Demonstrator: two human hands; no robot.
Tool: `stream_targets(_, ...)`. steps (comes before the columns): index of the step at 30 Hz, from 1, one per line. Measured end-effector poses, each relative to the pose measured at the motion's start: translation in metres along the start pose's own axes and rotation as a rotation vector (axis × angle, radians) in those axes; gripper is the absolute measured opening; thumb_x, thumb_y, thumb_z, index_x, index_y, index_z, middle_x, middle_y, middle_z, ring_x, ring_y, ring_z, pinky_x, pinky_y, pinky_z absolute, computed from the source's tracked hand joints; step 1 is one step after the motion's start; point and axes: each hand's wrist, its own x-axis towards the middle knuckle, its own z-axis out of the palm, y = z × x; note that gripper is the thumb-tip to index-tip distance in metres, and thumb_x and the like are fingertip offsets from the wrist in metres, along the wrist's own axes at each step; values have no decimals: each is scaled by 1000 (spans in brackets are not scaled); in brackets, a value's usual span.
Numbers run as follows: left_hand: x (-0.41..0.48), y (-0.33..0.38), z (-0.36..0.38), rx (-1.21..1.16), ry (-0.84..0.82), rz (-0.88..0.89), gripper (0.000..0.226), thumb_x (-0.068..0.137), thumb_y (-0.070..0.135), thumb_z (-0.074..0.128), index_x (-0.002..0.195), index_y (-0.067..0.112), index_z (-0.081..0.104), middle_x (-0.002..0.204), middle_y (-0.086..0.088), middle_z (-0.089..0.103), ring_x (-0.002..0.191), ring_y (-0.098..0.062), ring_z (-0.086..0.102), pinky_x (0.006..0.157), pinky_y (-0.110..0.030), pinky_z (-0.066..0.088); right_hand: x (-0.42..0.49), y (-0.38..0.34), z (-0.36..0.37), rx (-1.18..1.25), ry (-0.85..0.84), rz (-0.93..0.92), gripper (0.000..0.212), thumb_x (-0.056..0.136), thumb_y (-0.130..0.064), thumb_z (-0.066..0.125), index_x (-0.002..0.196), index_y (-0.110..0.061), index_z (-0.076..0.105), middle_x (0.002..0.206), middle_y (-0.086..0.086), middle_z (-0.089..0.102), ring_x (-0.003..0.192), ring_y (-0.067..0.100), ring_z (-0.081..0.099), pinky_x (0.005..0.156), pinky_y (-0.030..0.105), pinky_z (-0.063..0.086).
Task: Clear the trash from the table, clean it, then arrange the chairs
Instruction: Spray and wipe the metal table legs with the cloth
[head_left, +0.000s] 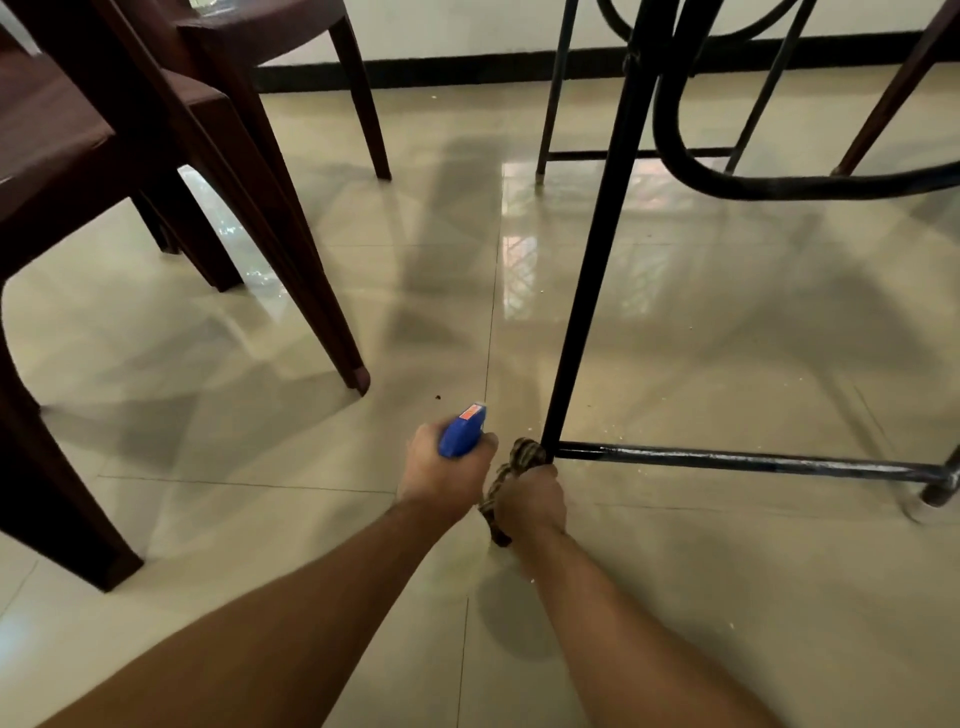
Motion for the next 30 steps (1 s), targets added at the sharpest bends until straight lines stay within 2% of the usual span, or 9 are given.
stream_targets(3, -1, -2, -2, 2, -61, 21, 28, 93, 12, 68, 78, 27, 50, 79, -15, 57, 70, -27, 54, 78, -55, 58, -7, 5, -19, 27, 26, -127, 34, 97, -27, 59, 126, -10, 52, 110, 6, 68, 82, 15, 59, 51, 13, 37)
stream_targets(7, 6, -6, 8, 32, -140, 63, 29, 94, 17, 69, 83, 35, 49, 82, -6, 62, 73, -21, 59, 79, -46, 61, -17, 16, -39, 96, -78, -202, 35, 92, -28, 67, 118, -17, 47, 93, -6, 63, 80, 8, 62, 59, 20, 46)
stream_targets(10, 10, -7, 31, 91, -215, 83, 15, 91, 22, 70, 82, 29, 59, 75, -4, 63, 64, -18, 59, 70, -52, 61, -10, 21, -84, -467, -400, -294, 38, 90, -15, 63, 123, -17, 46, 110, 2, 62, 96, 19, 63, 78, 29, 50)
stream_targets(13, 10, -6, 68, 153, -310, 118, 8, 84, 31, 69, 81, 24, 65, 65, -9, 61, 56, -21, 55, 60, -56, 59, -5, 29, -159, -866, -549, -289, 47, 84, -4, 56, 126, -22, 52, 118, 5, 64, 107, 27, 62, 88, 34, 53)
stream_targets(17, -8, 8, 134, 160, -444, 169, 14, 77, 43, 65, 88, 34, 66, 58, 1, 55, 53, -22, 54, 61, -53, 59, 3, 66, -273, -855, -338, -154, 50, 80, -5, 56, 125, -26, 56, 118, 5, 64, 110, 25, 61, 84, 28, 48)
stream_targets(20, -27, 27, 176, 156, -484, 188, 16, 85, 35, 68, 83, 21, 61, 64, -1, 56, 57, -29, 58, 66, -52, 58, 17, 103, -341, -701, -104, -27, 48, 83, -6, 59, 128, -22, 57, 118, 9, 65, 104, 24, 60, 88, 31, 50)
stream_targets(23, -36, 45, 217, 95, -526, 191, 20, 83, 35, 67, 86, 15, 62, 61, 0, 53, 55, -22, 54, 63, -52, 57, 42, 146, -388, -573, 37, 47, 52, 81, -9, 60, 131, -22, 55, 112, 9, 67, 100, 26, 64, 90, 37, 54)
stream_targets(27, -40, 66, 263, 92, -560, 207, 13, 83, 33, 66, 72, 28, 61, 55, 5, 51, 52, -20, 52, 60, -48, 56, 57, 172, -408, -408, 195, 4, 44, 85, -5, 59, 126, -21, 57, 105, 8, 68, 92, 26, 63, 79, 31, 50)
stream_targets(30, -41, 74, 292, 105, -571, 204, 20, 84, 34, 66, 68, 30, 57, 56, 4, 51, 52, -20, 52, 59, -48, 56, 57, 172, -410, -224, 319, -177, 39, 90, -9, 63, 125, -24, 58, 99, 2, 69, 82, 17, 65, 72, 22, 49)
